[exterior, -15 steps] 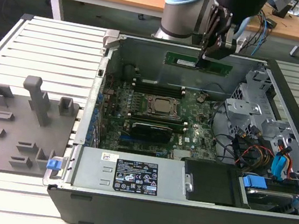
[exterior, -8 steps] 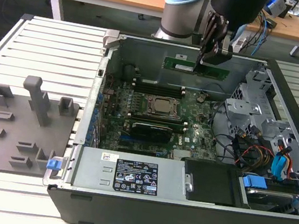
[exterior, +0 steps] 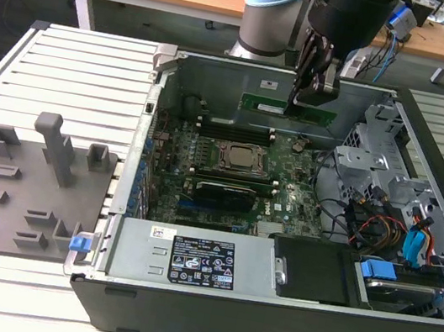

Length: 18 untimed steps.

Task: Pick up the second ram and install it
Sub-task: 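Pick up the second ram and move it above second insertion slot, then insert the second ram into the second slot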

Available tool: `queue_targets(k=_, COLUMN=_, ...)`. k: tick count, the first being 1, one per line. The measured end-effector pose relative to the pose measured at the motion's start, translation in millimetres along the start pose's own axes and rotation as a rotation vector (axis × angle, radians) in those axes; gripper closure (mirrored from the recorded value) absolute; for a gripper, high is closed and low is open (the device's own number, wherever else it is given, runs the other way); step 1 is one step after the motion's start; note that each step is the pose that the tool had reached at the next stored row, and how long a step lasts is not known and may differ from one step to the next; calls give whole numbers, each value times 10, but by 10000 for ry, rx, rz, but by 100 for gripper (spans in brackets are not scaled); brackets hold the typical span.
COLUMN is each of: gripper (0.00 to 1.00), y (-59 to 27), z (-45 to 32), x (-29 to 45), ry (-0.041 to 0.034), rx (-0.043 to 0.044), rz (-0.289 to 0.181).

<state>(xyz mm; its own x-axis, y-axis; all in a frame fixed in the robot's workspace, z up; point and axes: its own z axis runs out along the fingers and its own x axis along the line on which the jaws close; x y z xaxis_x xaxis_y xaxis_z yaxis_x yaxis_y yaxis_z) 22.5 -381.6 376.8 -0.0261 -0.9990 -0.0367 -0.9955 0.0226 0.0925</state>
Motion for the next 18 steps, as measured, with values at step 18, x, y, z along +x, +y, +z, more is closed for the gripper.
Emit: queue_targets(k=18, gripper=86, y=-1, z=50, x=2, ry=0, rx=0, rz=1)
